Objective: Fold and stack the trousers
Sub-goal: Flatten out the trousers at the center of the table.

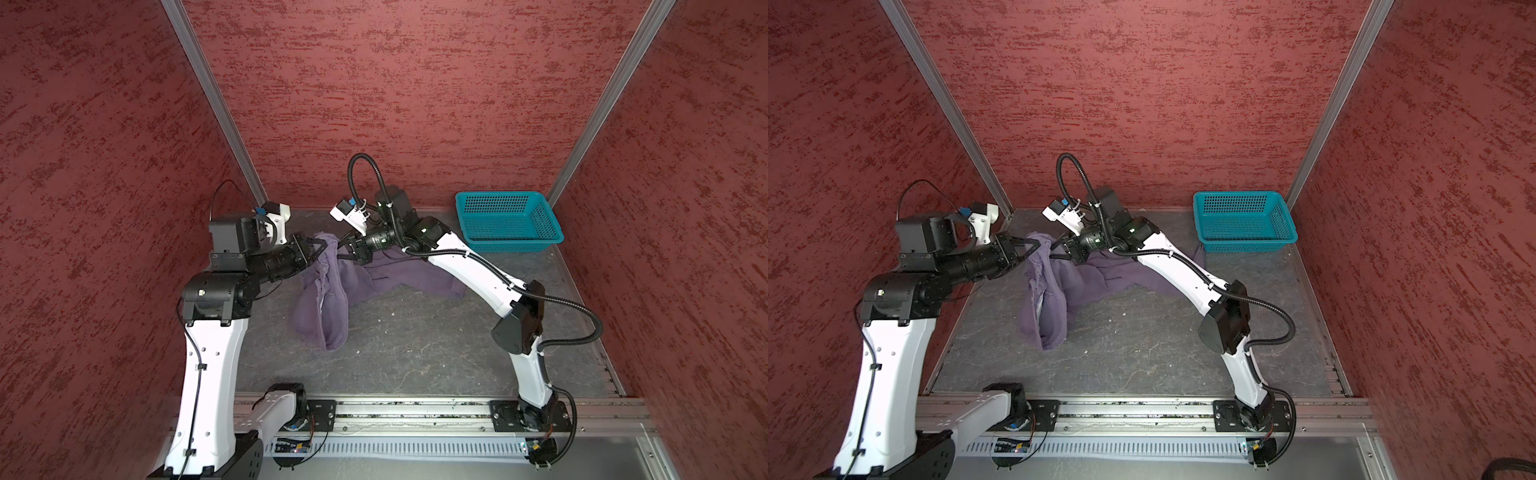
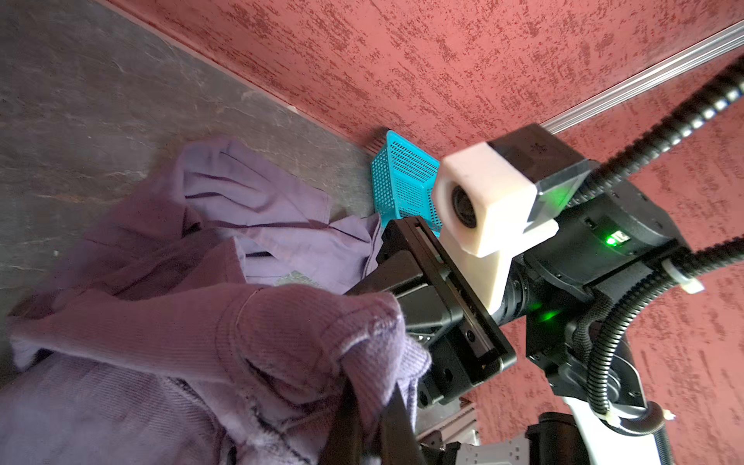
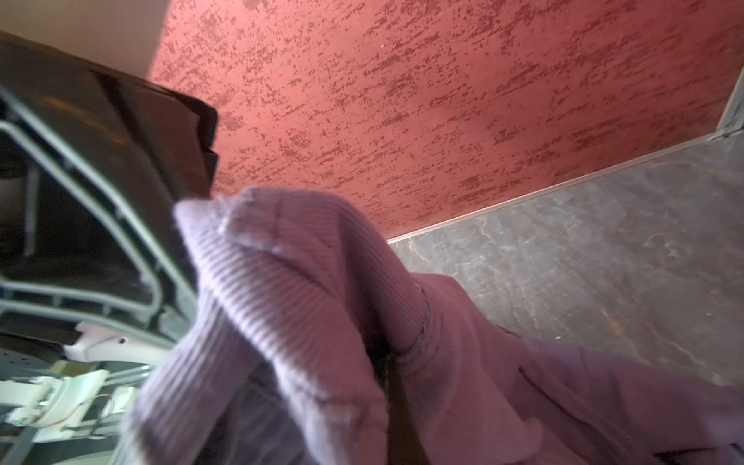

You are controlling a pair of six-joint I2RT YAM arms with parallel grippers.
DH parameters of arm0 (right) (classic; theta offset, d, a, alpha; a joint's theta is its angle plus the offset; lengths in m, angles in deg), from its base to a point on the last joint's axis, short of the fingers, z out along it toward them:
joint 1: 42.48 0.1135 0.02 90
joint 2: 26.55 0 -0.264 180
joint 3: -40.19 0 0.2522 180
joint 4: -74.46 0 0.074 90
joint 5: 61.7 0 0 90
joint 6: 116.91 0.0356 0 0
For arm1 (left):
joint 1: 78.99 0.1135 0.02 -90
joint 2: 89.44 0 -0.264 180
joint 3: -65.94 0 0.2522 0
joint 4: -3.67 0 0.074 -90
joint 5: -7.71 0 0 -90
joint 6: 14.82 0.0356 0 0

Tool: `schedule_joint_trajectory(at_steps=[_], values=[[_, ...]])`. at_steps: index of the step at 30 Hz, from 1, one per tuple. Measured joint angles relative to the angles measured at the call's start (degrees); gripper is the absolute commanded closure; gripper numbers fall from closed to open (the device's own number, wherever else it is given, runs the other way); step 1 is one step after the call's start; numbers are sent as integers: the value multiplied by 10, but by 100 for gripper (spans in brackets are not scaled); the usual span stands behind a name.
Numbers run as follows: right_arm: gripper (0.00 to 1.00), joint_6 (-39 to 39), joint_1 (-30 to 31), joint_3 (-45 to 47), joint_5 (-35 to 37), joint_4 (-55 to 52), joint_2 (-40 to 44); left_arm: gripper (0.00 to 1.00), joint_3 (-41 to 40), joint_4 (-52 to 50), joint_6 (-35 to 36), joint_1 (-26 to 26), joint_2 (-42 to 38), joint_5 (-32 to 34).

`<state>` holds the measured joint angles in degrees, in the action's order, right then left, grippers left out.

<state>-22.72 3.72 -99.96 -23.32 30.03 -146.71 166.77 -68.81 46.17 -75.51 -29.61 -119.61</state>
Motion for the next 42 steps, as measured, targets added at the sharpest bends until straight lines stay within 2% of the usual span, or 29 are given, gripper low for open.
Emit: schedule_joint_trajectory(at_steps=[1, 5, 6, 9, 12, 14, 18, 20, 21, 25, 30, 35, 42], values=[[100, 1, -4, 10, -7, 2, 5, 36, -6, 11, -7, 17, -1, -22], [100, 7, -17, 87, -22, 10, 40, 30, -32, 42, -23, 84, -14, -78], [100, 9, -21, 101, -25, 10, 47, 30, -38, 49, -27, 92, -17, -88], [100, 14, -37, 119, -31, 9, 57, 42, -49, 71, -38, 95, -26, -108], [100, 14, -47, 119, -30, 9, 58, 46, -46, 90, -38, 68, -33, -103], [100, 16, -52, 119, -25, 8, 58, 43, -31, 86, -25, 12, -33, -72], [100, 24, -53, 114, -22, 5, 58, 30, 4, 61, 16, -134, -28, 32], [100, 30, -53, 106, -22, 3, 57, 28, 13, 45, 35, -199, -21, 90], [100, 33, -53, 99, -22, 4, 55, 29, 17, 33, 44, -227, -14, 123], [100, 42, -52, 81, -24, 4, 52, 45, 31, -13, 68, -302, 35, 243], [100, 44, -52, 79, -24, 3, 51, 46, 34, -42, 77, -337, 100, 334], [100, 43, -49, 78, -5, -13, 48, 43, 39, -44, 78, -343, 106, 374], [100, 28, -31, 30, 41, -63, 28, 38, 53, -55, 76, -343, 104, 420]])
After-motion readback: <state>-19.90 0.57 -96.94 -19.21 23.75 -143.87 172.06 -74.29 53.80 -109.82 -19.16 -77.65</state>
